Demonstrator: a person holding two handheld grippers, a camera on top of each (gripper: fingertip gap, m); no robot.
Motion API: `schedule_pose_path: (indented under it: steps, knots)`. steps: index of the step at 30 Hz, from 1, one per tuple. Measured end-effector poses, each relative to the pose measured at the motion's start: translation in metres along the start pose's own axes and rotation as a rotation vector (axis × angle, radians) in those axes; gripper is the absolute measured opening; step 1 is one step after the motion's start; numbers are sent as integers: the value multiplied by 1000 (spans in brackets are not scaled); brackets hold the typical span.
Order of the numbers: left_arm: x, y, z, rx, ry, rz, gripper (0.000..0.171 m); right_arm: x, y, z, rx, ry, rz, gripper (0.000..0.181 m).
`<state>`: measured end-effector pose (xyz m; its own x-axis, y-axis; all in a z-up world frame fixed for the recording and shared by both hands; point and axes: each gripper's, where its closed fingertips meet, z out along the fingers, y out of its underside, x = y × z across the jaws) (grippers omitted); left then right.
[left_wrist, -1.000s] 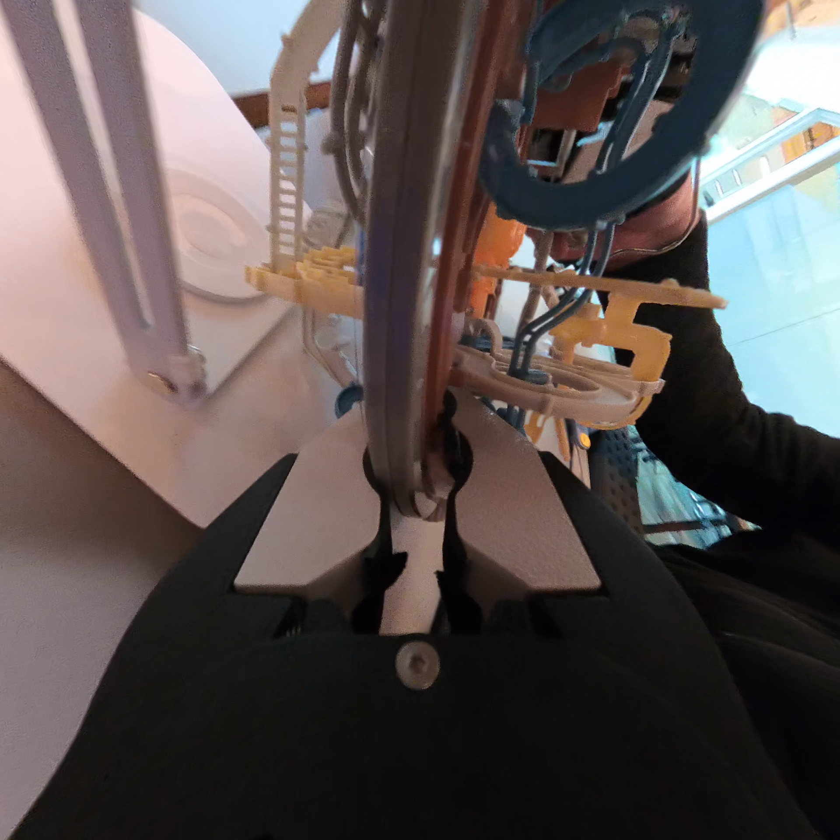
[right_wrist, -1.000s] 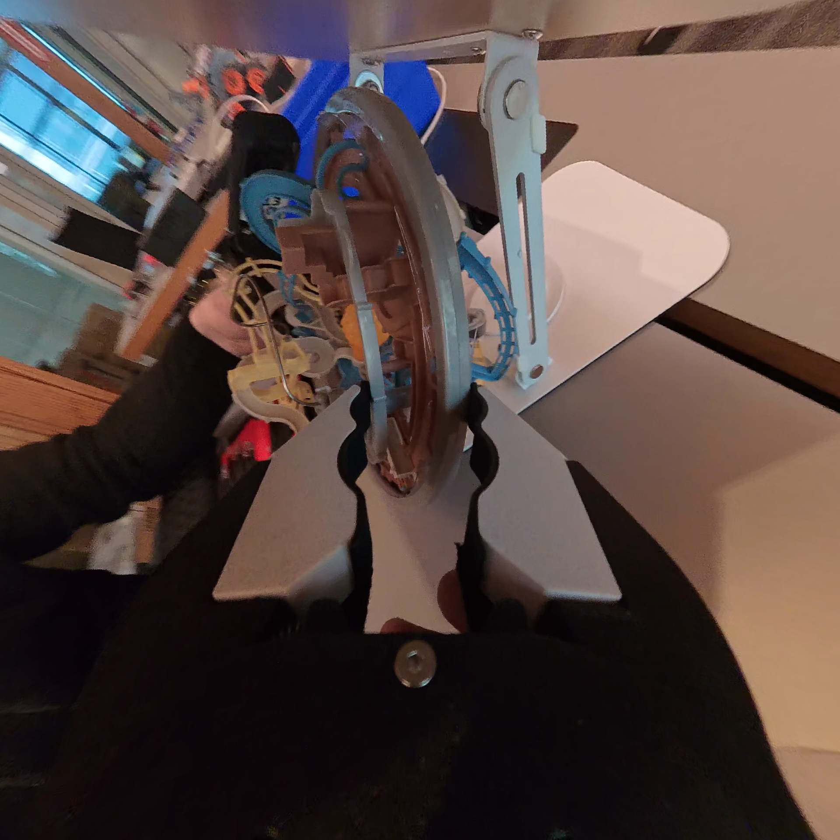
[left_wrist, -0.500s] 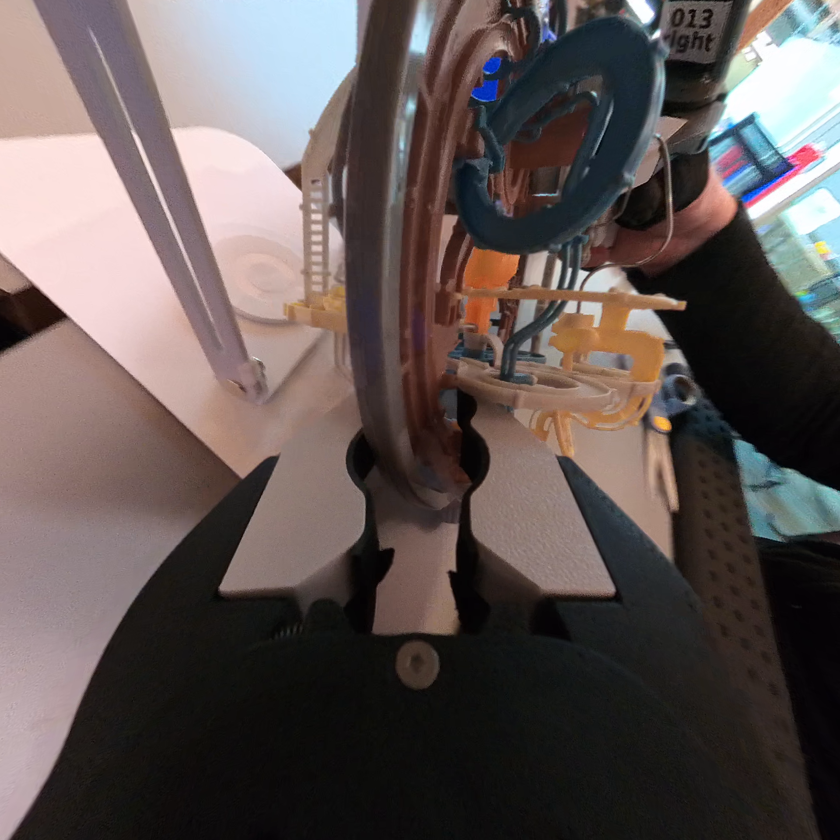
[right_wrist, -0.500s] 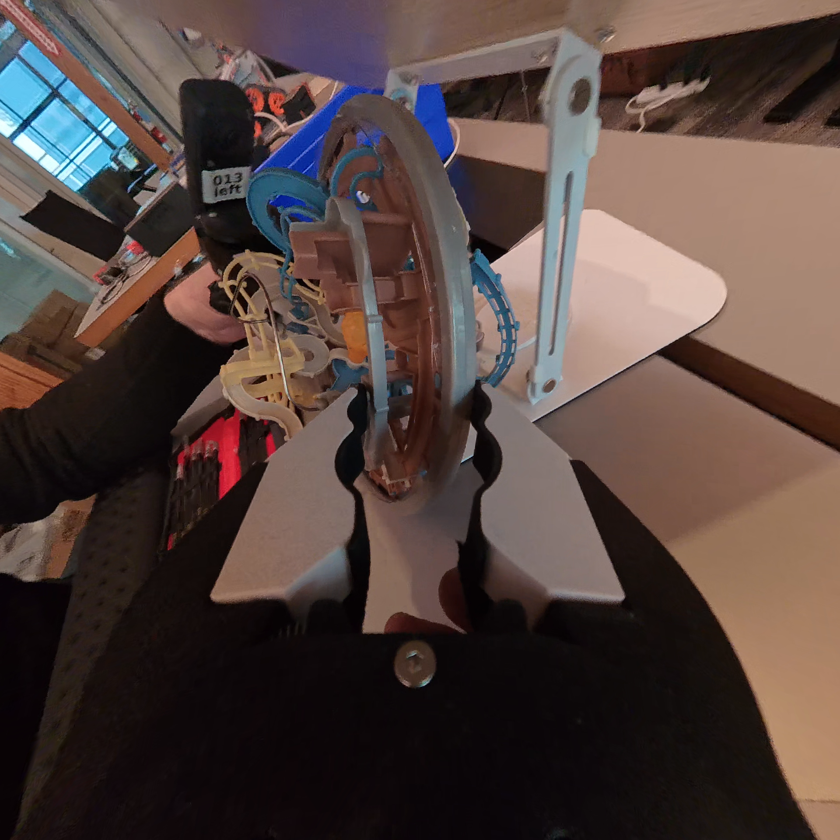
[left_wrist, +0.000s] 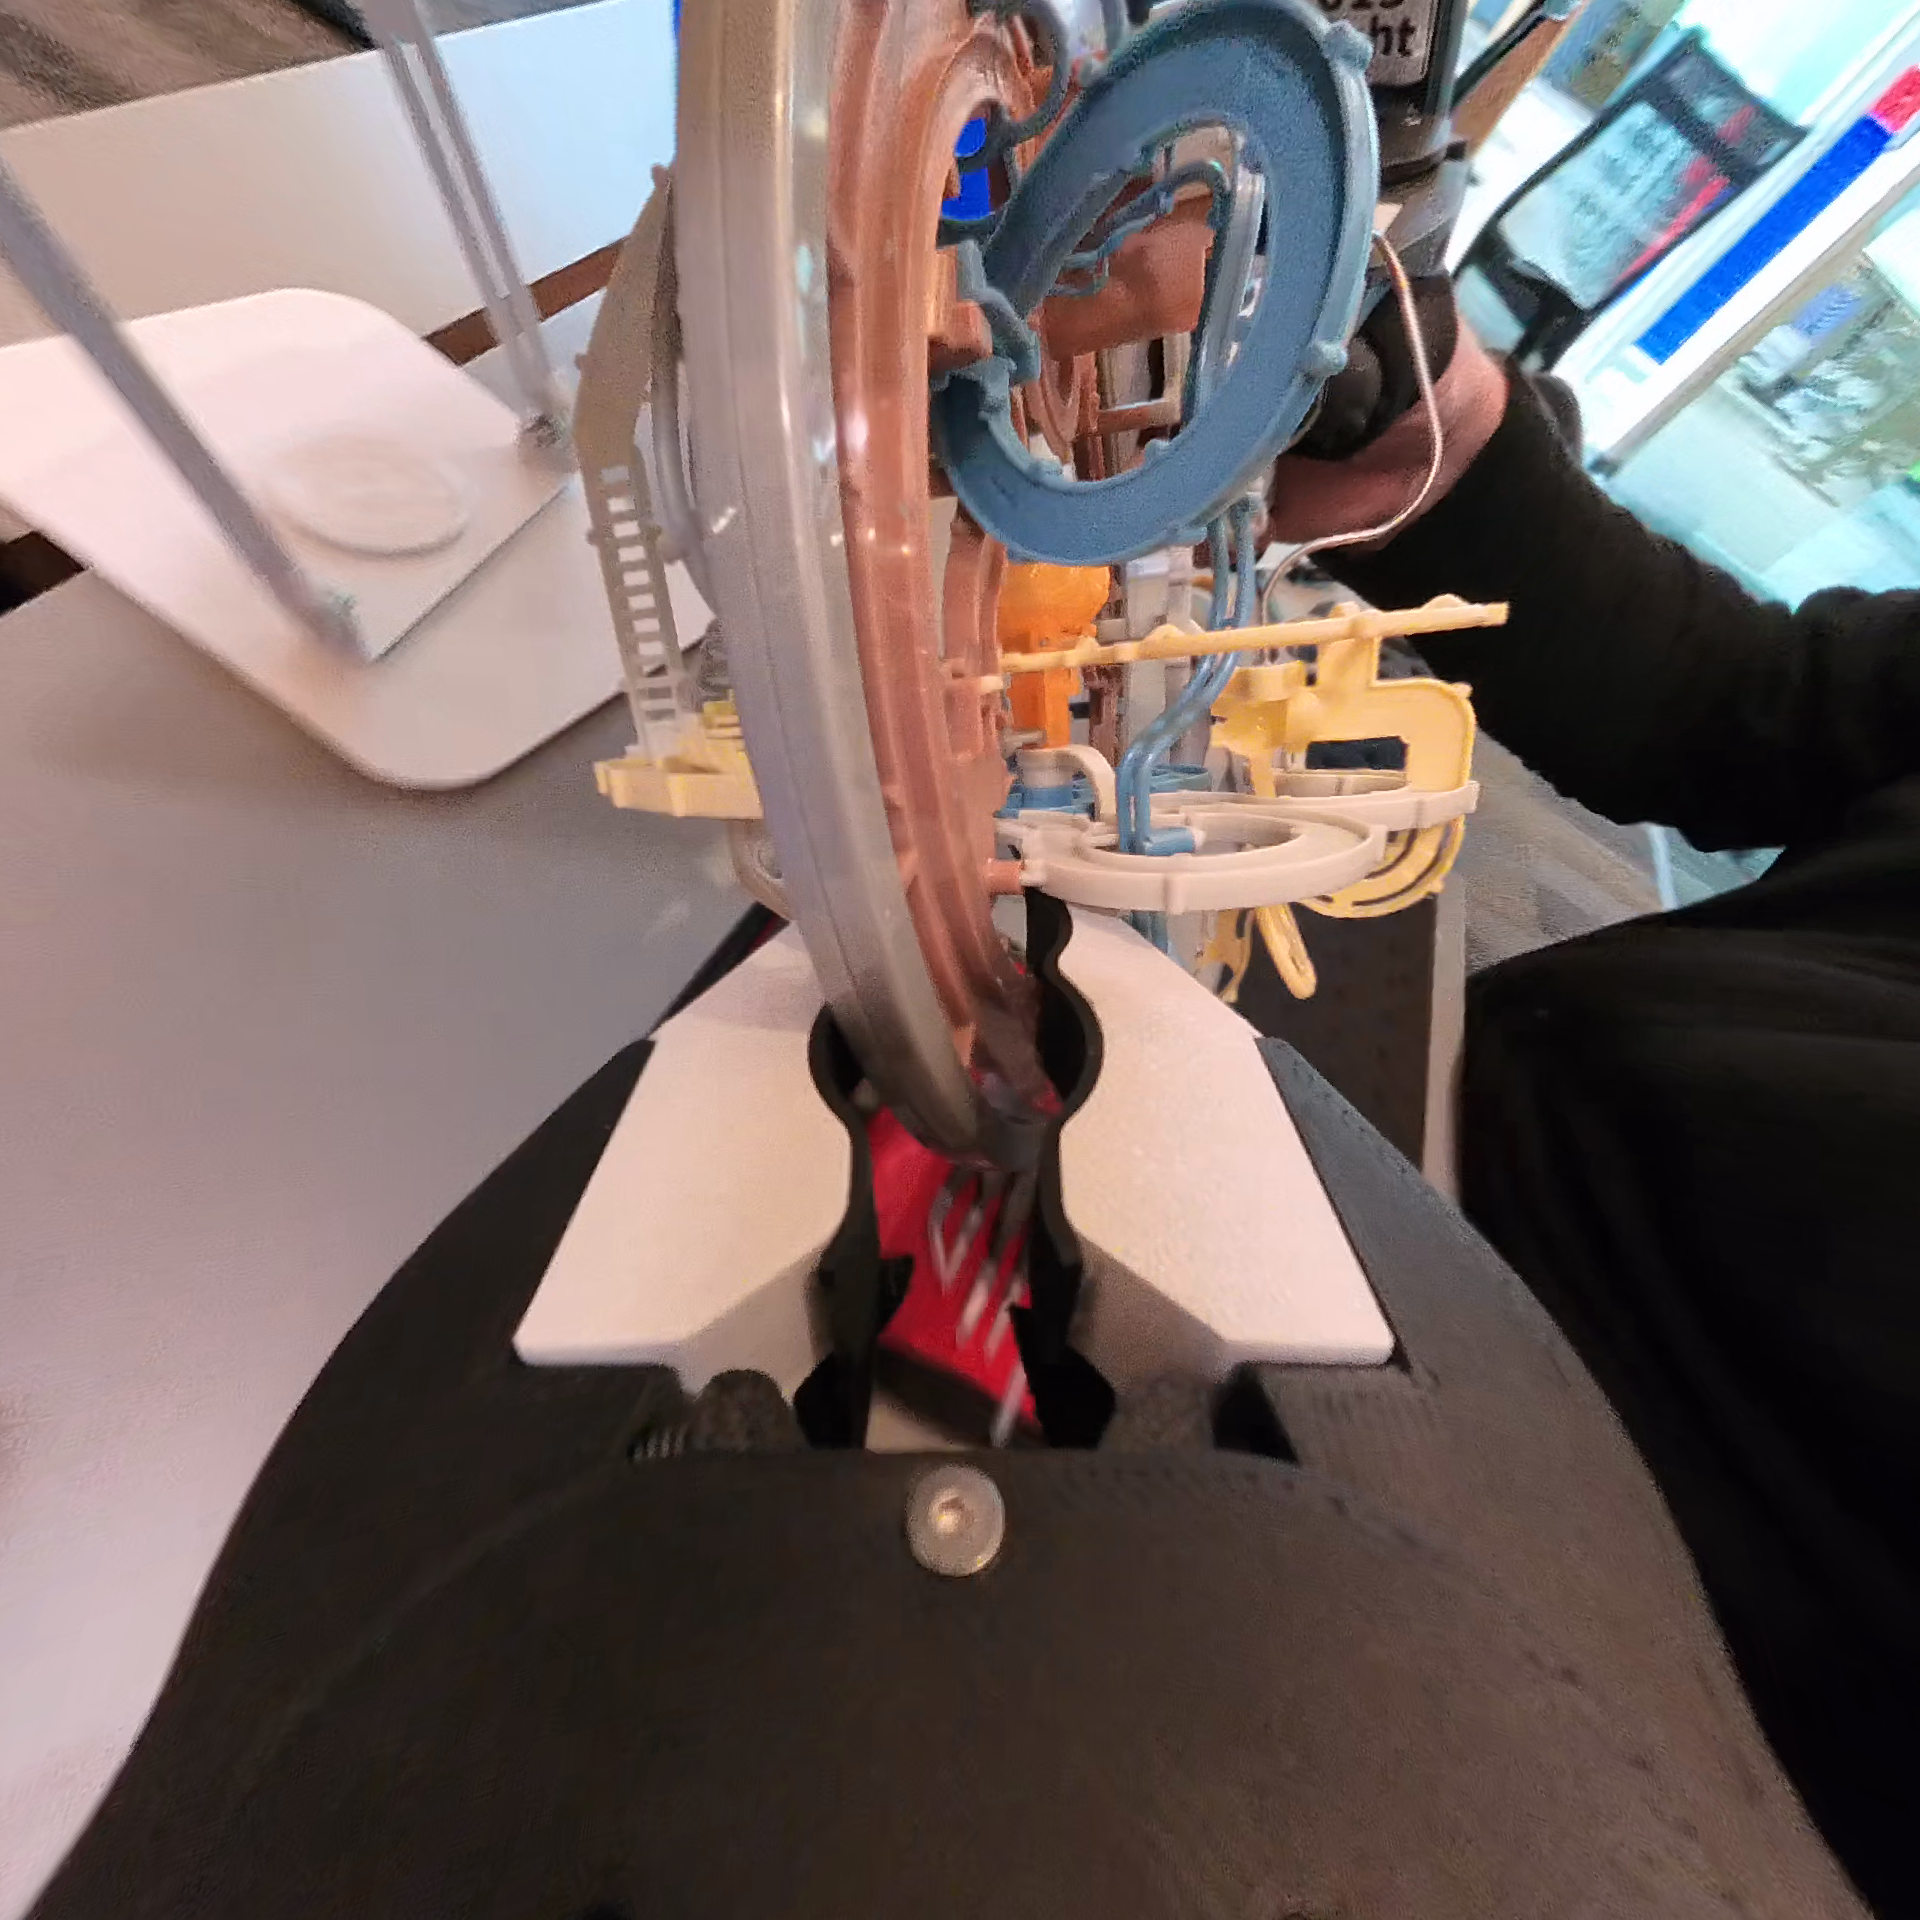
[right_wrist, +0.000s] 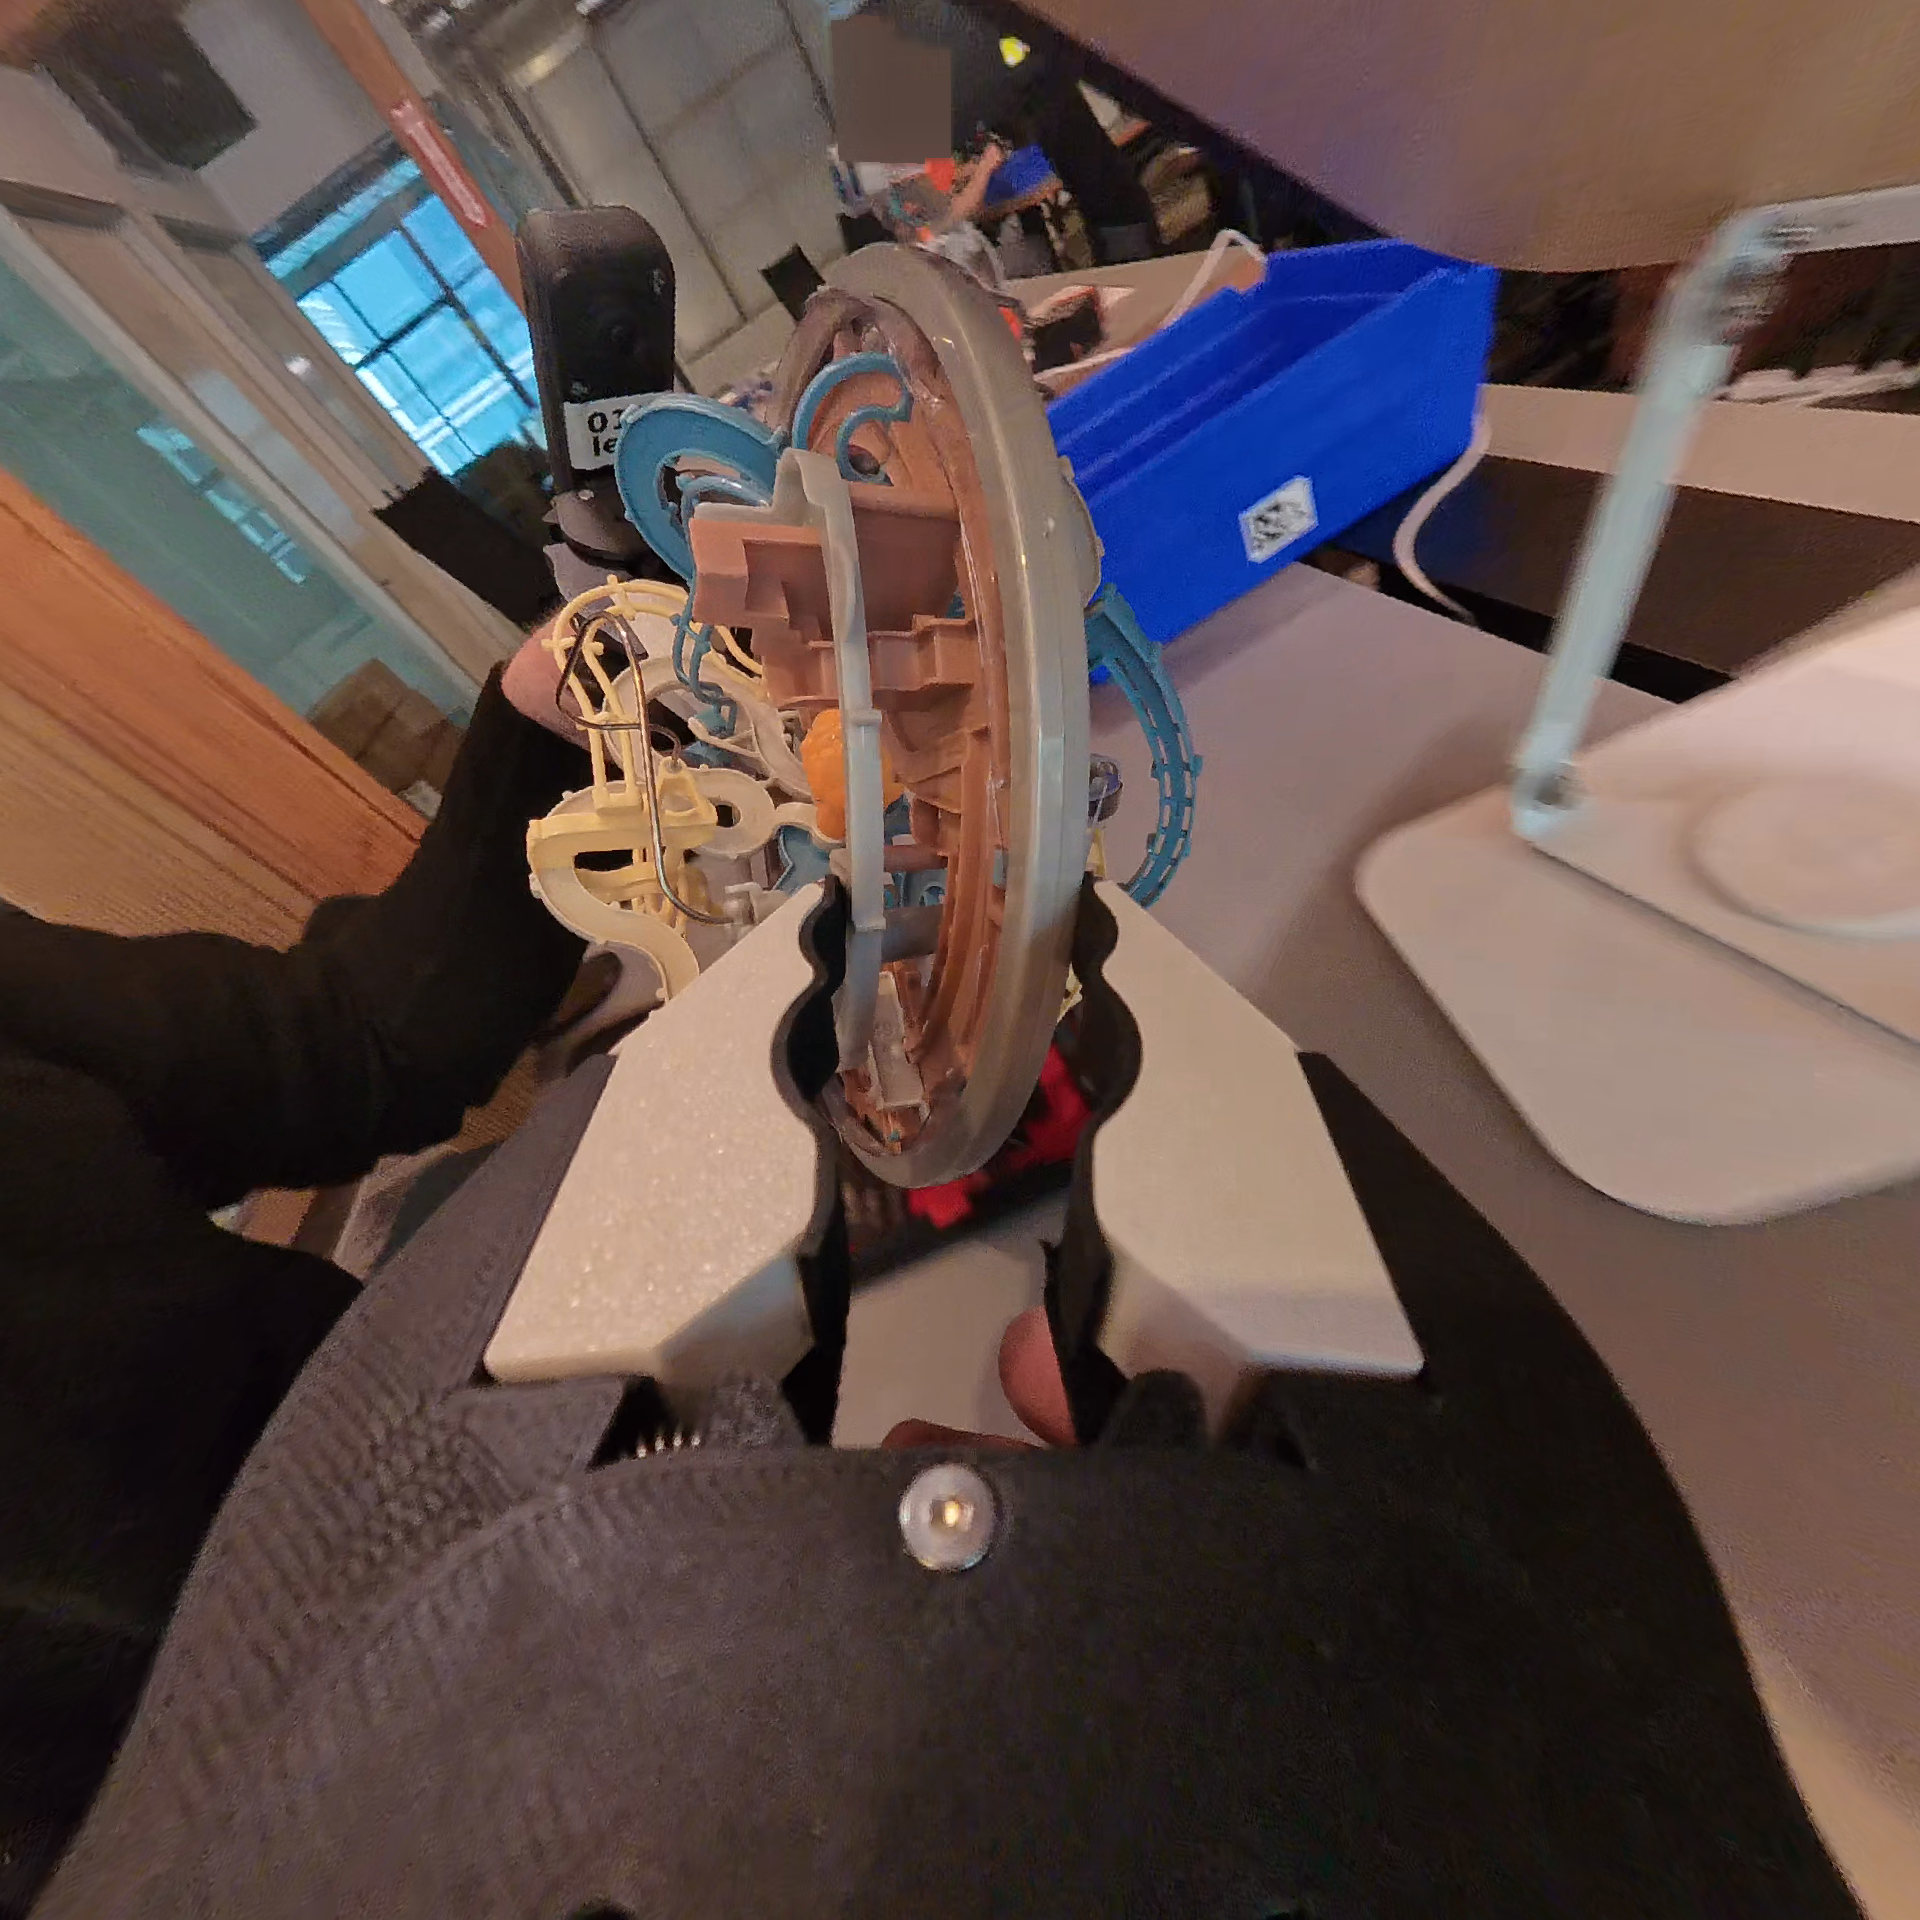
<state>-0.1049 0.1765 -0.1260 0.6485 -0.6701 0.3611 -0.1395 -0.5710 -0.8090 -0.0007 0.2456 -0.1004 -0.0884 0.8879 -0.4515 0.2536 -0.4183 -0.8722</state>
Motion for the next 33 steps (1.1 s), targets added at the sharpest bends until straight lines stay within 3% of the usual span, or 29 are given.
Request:
schedule_pose_path:
  steps: [5,9,13,17,21,26,29,33]
  knots:
    - [2,21,-116,27,-140,-64,25,-56,-21,98,41,-134,27,43]
    - [-24,28,-198,49,-237,-143,24,-74,-49,181,97,-198,49,43]
    - [-65,29,-260,91,-252,-234,22,-74,-71,254,199,-212,100,49]
    - [-109,34,-299,61,-255,-294,23,-64,-80,307,258,-195,149,50]
    - [-152,10,-312,58,-219,-289,22,-40,-93,333,335,-137,160,50]
    - [-206,-20,-299,27,-145,-329,22,8,-124,338,439,-32,195,52]
    - [-255,-14,-290,2,-178,-431,22,35,-119,354,394,3,245,53]
    - [-289,2,-274,-20,-152,-510,25,64,-102,370,291,106,228,53]
